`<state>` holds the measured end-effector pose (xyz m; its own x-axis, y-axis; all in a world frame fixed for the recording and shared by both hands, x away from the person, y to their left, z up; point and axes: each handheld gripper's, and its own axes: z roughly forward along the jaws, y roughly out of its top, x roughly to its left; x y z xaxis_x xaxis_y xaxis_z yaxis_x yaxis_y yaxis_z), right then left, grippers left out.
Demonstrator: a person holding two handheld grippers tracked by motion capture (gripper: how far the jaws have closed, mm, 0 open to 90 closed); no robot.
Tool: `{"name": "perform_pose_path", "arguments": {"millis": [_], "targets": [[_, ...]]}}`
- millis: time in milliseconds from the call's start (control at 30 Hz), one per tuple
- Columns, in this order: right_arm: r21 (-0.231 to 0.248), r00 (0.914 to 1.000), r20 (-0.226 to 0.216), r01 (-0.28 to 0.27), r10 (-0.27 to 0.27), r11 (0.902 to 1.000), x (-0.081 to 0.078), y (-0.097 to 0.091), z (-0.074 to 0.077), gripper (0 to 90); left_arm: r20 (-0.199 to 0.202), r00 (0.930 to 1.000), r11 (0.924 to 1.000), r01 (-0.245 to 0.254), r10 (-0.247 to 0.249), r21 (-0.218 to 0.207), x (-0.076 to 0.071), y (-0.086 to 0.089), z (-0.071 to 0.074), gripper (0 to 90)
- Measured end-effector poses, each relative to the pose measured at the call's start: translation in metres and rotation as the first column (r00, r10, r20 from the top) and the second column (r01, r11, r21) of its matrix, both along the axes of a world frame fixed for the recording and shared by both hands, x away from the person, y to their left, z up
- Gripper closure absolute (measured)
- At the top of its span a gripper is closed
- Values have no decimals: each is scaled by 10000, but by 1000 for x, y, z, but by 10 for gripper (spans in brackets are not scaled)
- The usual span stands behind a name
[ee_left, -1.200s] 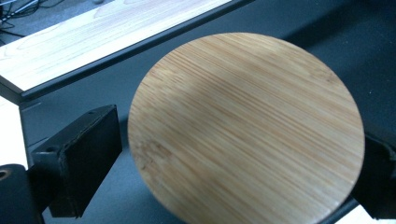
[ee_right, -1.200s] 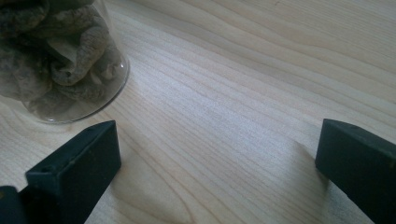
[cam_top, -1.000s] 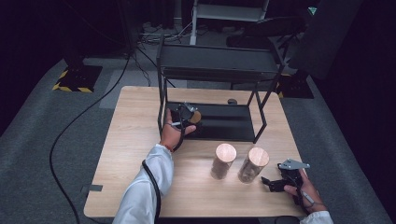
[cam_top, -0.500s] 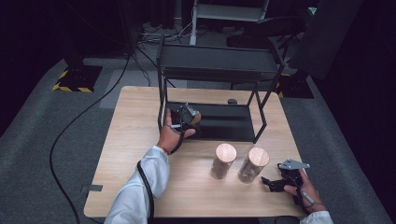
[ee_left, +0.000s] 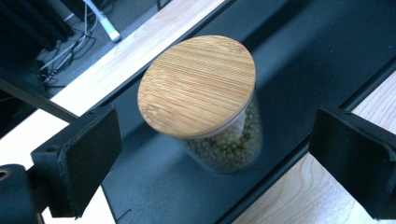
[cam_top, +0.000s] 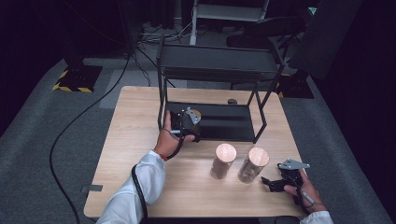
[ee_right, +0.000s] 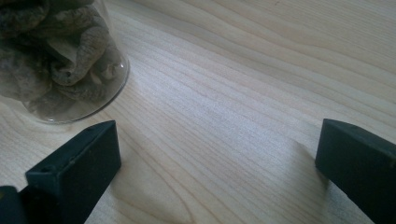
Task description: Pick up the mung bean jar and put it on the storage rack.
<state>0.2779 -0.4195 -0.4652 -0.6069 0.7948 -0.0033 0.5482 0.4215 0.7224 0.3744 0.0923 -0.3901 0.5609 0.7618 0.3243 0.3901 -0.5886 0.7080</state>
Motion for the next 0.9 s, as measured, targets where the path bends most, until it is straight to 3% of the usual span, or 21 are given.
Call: {"name": "perform_pose_path", "arguments": {"millis": [333,900], "targets": [[0,10000,3,-2,2,10000,0,0,0,0,490,9982,9991,344,-355,231,-25,6,3,20],[-1,10000,3,-2,2,10000,0,0,0,0,659,9961,9979,561,-580,316,-58,24,-5,21]]}}
